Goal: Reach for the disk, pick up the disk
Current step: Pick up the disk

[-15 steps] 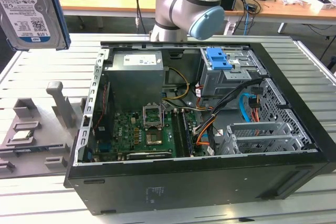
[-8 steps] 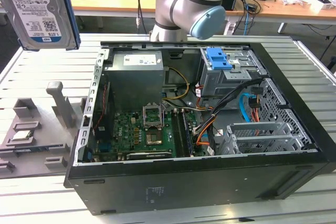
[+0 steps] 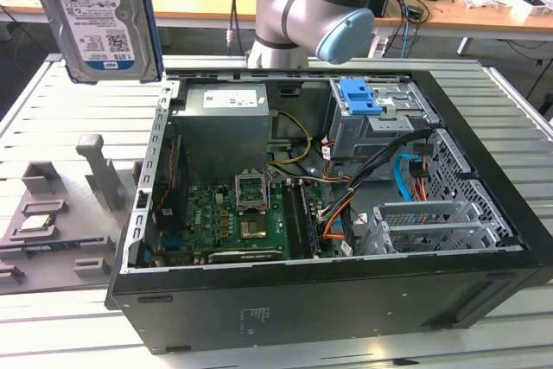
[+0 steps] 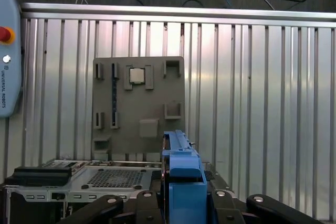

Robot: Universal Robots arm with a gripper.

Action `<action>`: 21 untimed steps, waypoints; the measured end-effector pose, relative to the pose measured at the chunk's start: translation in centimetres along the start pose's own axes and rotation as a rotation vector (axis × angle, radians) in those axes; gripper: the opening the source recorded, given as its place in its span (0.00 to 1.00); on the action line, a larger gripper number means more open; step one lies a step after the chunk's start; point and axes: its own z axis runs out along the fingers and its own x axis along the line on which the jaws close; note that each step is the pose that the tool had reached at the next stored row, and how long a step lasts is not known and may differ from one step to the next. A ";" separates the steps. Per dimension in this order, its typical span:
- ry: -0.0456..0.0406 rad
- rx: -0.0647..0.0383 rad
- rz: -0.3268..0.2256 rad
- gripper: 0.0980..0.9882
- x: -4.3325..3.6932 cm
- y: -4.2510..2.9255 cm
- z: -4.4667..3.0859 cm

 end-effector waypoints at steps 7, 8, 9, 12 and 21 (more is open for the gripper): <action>0.0000 -0.001 0.000 0.30 0.06 -2.29 -0.10; -0.0001 -0.002 0.000 0.30 0.07 -2.57 -0.11; -0.0001 -0.002 0.000 0.30 0.08 -2.98 -0.13; -0.0001 -0.002 0.000 0.30 0.11 -4.04 -0.17; -0.0002 -0.005 0.000 0.30 0.20 -7.37 -0.32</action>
